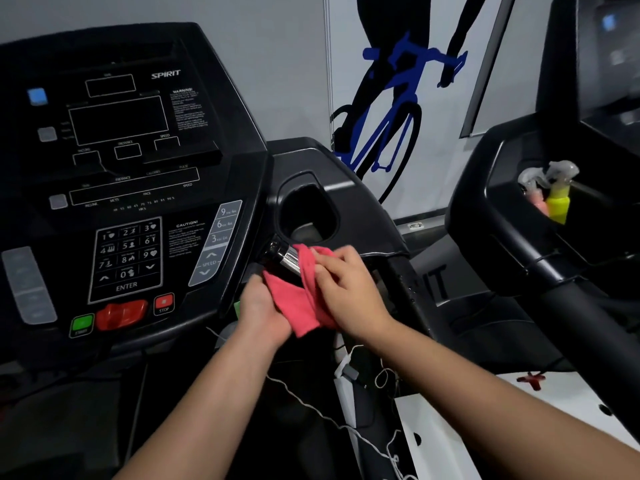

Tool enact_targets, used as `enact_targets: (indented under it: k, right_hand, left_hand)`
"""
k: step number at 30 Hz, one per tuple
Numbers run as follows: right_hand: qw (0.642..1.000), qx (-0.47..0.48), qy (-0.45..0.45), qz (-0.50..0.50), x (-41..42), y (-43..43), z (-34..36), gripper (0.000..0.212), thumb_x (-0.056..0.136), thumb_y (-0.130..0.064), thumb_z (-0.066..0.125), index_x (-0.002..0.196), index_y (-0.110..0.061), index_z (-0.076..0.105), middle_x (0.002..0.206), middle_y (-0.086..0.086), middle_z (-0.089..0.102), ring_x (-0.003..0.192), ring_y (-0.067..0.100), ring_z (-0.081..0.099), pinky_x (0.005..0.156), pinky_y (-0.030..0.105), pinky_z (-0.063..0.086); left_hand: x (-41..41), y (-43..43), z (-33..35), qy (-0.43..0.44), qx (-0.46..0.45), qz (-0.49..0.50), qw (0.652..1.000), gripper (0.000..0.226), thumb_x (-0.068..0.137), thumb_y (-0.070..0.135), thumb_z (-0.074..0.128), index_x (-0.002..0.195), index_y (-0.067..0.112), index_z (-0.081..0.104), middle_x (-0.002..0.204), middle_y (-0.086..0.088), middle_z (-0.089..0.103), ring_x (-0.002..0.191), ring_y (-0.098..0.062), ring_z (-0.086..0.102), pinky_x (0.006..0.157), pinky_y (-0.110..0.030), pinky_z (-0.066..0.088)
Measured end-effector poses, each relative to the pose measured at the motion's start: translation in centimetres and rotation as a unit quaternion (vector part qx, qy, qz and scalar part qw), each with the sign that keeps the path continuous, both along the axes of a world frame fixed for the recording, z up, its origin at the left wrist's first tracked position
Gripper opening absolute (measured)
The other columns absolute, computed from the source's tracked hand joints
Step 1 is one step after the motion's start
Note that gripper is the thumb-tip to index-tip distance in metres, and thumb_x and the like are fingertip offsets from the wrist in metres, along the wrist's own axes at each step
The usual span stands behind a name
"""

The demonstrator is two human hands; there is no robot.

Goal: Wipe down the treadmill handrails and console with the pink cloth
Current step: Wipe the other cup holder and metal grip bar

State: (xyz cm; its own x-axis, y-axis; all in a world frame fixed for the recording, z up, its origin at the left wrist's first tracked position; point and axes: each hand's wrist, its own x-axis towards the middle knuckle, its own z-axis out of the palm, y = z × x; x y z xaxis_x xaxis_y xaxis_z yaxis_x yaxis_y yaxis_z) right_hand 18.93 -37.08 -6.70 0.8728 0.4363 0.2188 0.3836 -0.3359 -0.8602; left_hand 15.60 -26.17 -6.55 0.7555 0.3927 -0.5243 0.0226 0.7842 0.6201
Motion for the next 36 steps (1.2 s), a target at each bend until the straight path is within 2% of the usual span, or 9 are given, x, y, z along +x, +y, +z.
enact_targets:
  k: [2, 6, 10, 16, 20, 24, 28, 31, 36]
  right_hand:
    - [0.996, -0.051, -0.063, 0.038, -0.1, 1.7, 0.7, 0.033, 0.097, -0.025, 0.046, 0.126, -0.012, 0.057, 0.108, 0.004, 0.046, 0.11, 0.02, 0.043, 0.099, 0.029, 0.033]
    - [0.994, -0.068, -0.08, -0.011, -1.5, 4.7, 1.5, 0.056, 0.095, -0.05, 0.032, 0.14, -0.018, 0.037, 0.135, 0.008, 0.04, 0.121, 0.026, 0.041, 0.103, 0.041, 0.034]
    - [0.986, -0.126, -0.111, -0.022, -0.4, 3.8, -0.3, 0.078, 0.079, -0.067, 0.008, 0.129, -0.02, 0.045, 0.115, 0.007, 0.059, 0.102, 0.03, 0.058, 0.081, 0.039, 0.046]
    - [0.991, -0.094, -0.06, -0.068, 0.3, 1.2, -3.3, 0.077, 0.078, -0.062, 0.003, 0.098, -0.011, 0.058, 0.093, 0.008, 0.066, 0.088, 0.029, 0.06, 0.069, 0.035, 0.039]
    - [0.995, -0.045, -0.041, -0.08, 0.8, -0.6, -6.9, 0.067, 0.09, -0.045, 0.011, 0.099, -0.002, 0.061, 0.085, 0.01, 0.063, 0.081, 0.029, 0.055, 0.079, 0.042, 0.042]
    - [0.993, 0.015, 0.028, -0.111, 0.5, -1.7, -9.0, 0.064, 0.091, -0.042, 0.014, 0.124, -0.006, 0.056, 0.118, 0.002, 0.056, 0.123, 0.02, 0.043, 0.102, 0.011, 0.02]
    - [0.976, 0.053, 0.16, -0.139, 0.2, -0.9, -8.4, 0.043, 0.097, -0.04, 0.019, 0.12, -0.02, 0.048, 0.137, 0.007, 0.043, 0.137, 0.023, 0.028, 0.113, 0.026, 0.015]
    - [0.977, 0.049, 0.174, -0.114, -1.2, -1.0, -7.5, 0.048, 0.101, -0.039, 0.018, 0.14, -0.02, 0.039, 0.155, -0.002, 0.017, 0.141, 0.004, 0.007, 0.108, 0.008, 0.002]
    - [0.947, 0.086, 0.291, -0.104, -1.4, -0.7, -5.2, 0.052, 0.101, -0.043, 0.019, 0.143, -0.019, 0.038, 0.157, 0.01, 0.007, 0.144, 0.016, 0.01, 0.113, 0.026, 0.008]
  left_hand:
    - [-0.5, 0.3, 1.6, -0.025, -0.025, 0.04, 0.999, 0.049, 0.101, 0.037, 0.024, 0.096, 0.007, 0.062, 0.072, -0.013, 0.071, 0.074, -0.027, 0.065, 0.07, -0.034, 0.047]
    - [-1.4, 0.7, 2.2, -0.038, 0.023, 0.055, 0.997, 0.073, 0.097, 0.061, 0.013, 0.122, 0.011, 0.059, 0.111, -0.013, 0.067, 0.103, -0.026, 0.062, 0.094, -0.038, 0.045]
    - [-0.7, 0.4, 1.7, -0.039, 0.029, 0.042, 0.998, 0.08, 0.093, 0.068, 0.01, 0.123, 0.012, 0.058, 0.121, -0.014, 0.063, 0.115, -0.027, 0.057, 0.106, -0.04, 0.038]
    - [0.9, -2.0, -1.2, -0.007, -0.049, 0.0, 0.999, 0.047, 0.101, 0.031, 0.025, 0.09, 0.01, 0.065, 0.089, -0.012, 0.068, 0.087, -0.025, 0.063, 0.078, -0.037, 0.049]
    - [1.0, -4.2, -3.5, 0.019, -0.064, -0.079, 0.995, 0.044, 0.098, 0.024, 0.028, 0.089, 0.005, 0.066, 0.082, -0.016, 0.071, 0.087, -0.028, 0.063, 0.082, -0.039, 0.049]
    - [1.3, -5.6, -5.2, 0.048, -0.071, -0.124, 0.989, 0.043, 0.096, 0.024, 0.034, 0.089, 0.002, 0.069, 0.084, -0.018, 0.072, 0.077, -0.028, 0.069, 0.08, -0.039, 0.052]
    - [1.7, -5.5, -6.0, 0.094, -0.028, -0.157, 0.983, 0.038, 0.095, 0.031, 0.038, 0.091, 0.006, 0.066, 0.074, -0.012, 0.072, 0.062, -0.022, 0.07, 0.059, -0.027, 0.056]
    - [1.2, -4.7, -6.2, 0.112, 0.013, -0.192, 0.975, 0.037, 0.097, 0.026, 0.038, 0.085, 0.004, 0.065, 0.065, -0.011, 0.07, 0.054, -0.019, 0.068, 0.049, -0.023, 0.054]
    - [0.9, -3.1, -6.6, 0.097, 0.037, -0.206, 0.973, 0.046, 0.098, 0.029, 0.033, 0.118, -0.002, 0.061, 0.116, -0.024, 0.062, 0.094, -0.033, 0.062, 0.078, -0.038, 0.052]
